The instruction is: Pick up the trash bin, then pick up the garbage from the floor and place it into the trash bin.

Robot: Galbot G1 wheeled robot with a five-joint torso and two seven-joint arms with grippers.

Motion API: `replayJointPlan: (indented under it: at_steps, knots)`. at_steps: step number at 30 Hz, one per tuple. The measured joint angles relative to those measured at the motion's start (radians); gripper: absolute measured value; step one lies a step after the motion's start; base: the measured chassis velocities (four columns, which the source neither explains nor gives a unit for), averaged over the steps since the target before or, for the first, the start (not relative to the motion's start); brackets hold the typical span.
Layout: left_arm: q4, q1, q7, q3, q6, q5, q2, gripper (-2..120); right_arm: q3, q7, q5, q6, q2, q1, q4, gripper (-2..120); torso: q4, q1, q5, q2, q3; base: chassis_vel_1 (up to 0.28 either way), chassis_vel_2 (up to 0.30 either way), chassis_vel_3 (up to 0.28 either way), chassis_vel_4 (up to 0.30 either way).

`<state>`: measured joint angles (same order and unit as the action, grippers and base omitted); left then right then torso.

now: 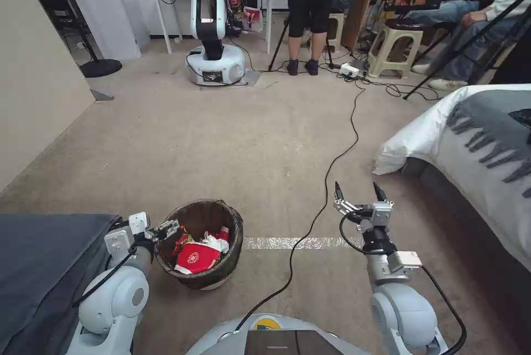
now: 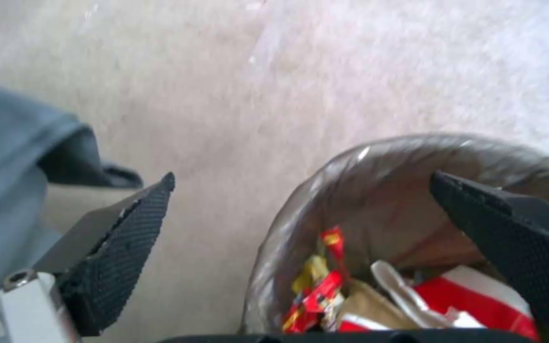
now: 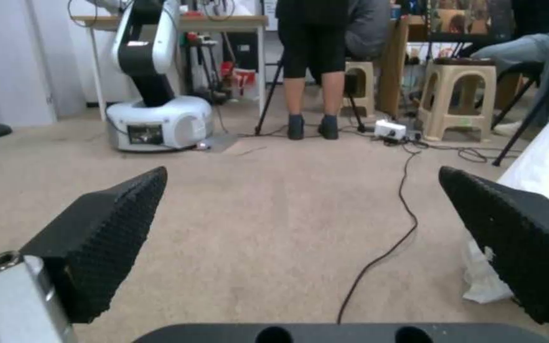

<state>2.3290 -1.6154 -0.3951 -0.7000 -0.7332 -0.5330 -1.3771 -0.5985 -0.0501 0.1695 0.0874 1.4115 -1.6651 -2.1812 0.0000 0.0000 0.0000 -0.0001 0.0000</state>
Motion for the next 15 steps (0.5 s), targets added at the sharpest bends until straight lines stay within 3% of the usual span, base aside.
replayJointPlan:
  at_steps: [3, 7, 8, 12, 13, 15]
  knots:
    - [0.021, -0.015, 0.063, -0.013, 0.033, 0.056, 0.005, 100, 0.001, -0.002, 0.002, -0.007, 0.0, -0.001, -0.008, 100, 0.0001, 0.0, 0.0, 0.0, 0.0, 0.0, 0.0, 0.0, 0.0]
    - [0.044, -0.05, 0.224, -0.038, 0.204, 0.228, 0.008, 100, 0.001, -0.007, 0.005, -0.024, 0.003, -0.015, -0.027, 100, 0.0001, 0.0, 0.0001, 0.0, 0.0, 0.0, 0.0, 0.0, 0.0]
    - [0.044, -0.05, 0.224, -0.038, 0.204, 0.228, 0.008, 100, 0.001, -0.007, 0.005, -0.024, 0.003, -0.015, -0.027, 100, 0.0001, 0.0, 0.0001, 0.0, 0.0, 0.0, 0.0, 0.0, 0.0]
    - [0.042, -0.086, 0.313, -0.049, 0.454, 0.379, -0.019, 100, 0.001, -0.01, 0.002, -0.032, 0.02, -0.041, -0.047, 100, -0.0002, 0.0, 0.0001, 0.0, 0.0, 0.0, 0.0, 0.0, 0.0]
    - [0.042, -0.086, 0.313, -0.049, 0.454, 0.379, -0.019, 100, 0.001, -0.01, 0.002, -0.032, 0.02, -0.041, -0.047, 100, -0.0002, 0.0, 0.0001, 0.0, 0.0, 0.0, 0.0, 0.0, 0.0]
    - [0.032, -0.106, 0.33, -0.057, 0.544, 0.448, -0.039, 100, 0.002, -0.011, -0.005, -0.032, 0.031, -0.058, -0.058, 100, 0.0001, 0.0, 0.0, 0.0, 0.0, 0.0, 0.0, 0.0, 0.0]
